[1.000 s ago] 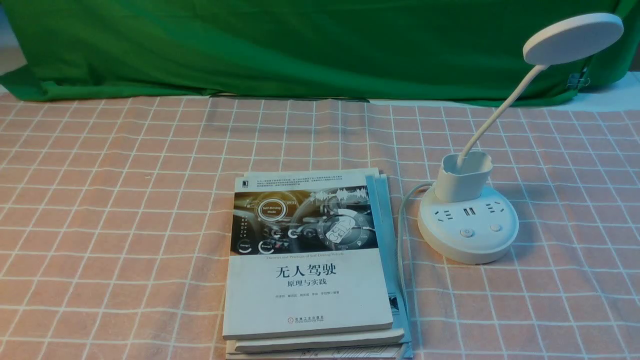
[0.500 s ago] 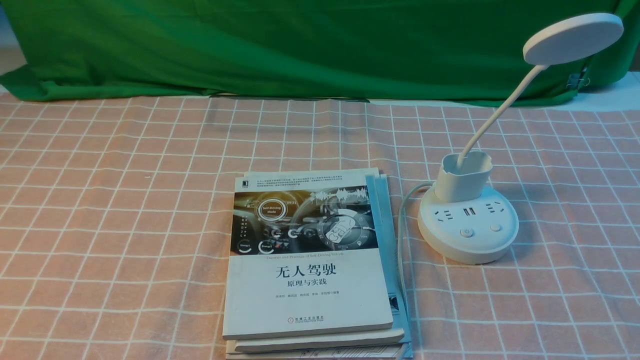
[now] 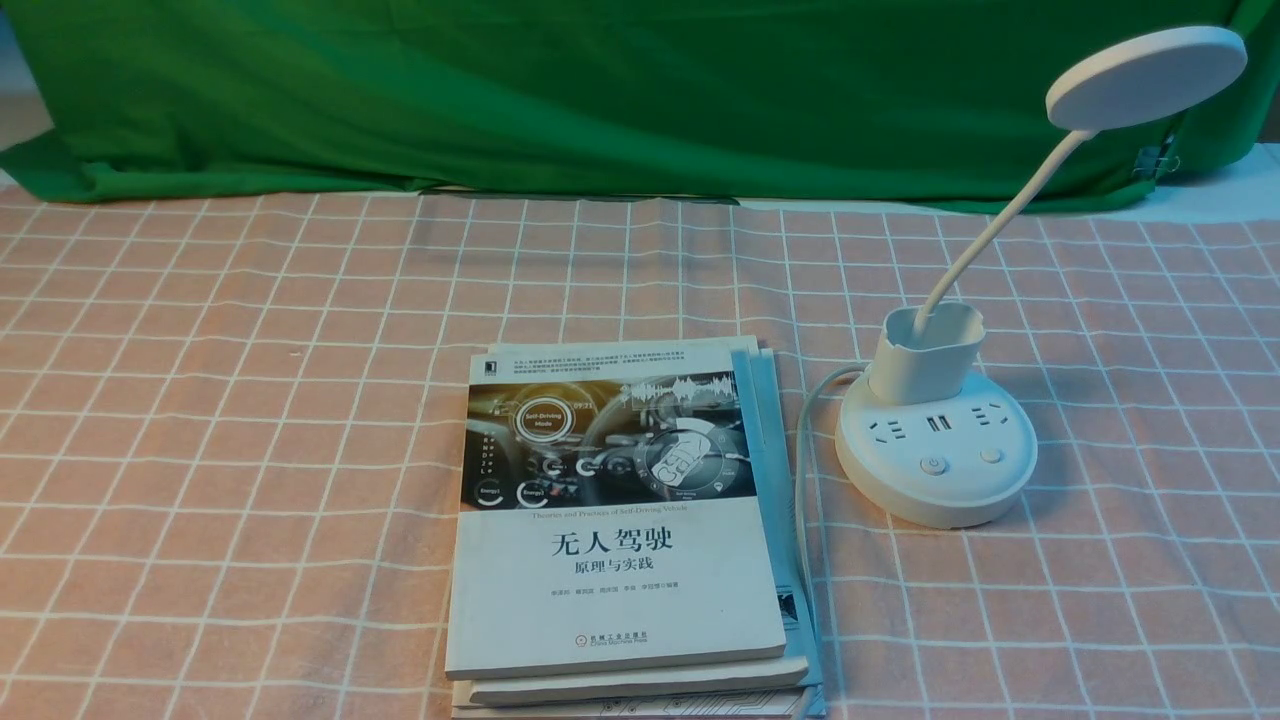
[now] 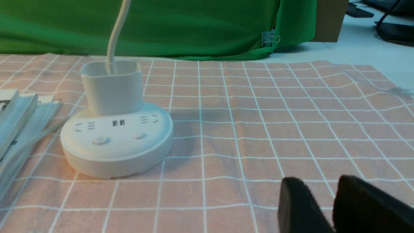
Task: Turn on the table lamp on the pink coffee tablecloth with your hand.
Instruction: 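Press the button on the base of the white desk lamp with the right gripper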
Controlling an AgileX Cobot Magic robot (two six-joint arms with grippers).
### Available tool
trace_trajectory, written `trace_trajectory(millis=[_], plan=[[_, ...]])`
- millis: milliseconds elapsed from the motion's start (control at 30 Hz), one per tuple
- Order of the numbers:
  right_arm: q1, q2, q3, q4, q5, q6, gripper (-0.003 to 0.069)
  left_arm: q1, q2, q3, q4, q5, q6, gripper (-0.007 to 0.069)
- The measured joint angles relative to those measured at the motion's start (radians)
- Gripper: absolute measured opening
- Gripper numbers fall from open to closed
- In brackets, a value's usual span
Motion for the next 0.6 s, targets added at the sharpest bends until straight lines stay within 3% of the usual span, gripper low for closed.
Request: trace_trajectory(millis=[600], plan=[[0.0, 0.0, 0.0, 0.004, 0.0, 0.029, 0.0238, 0.0, 0.0, 0.0, 0.005, 0.0, 0.0, 0.0021]])
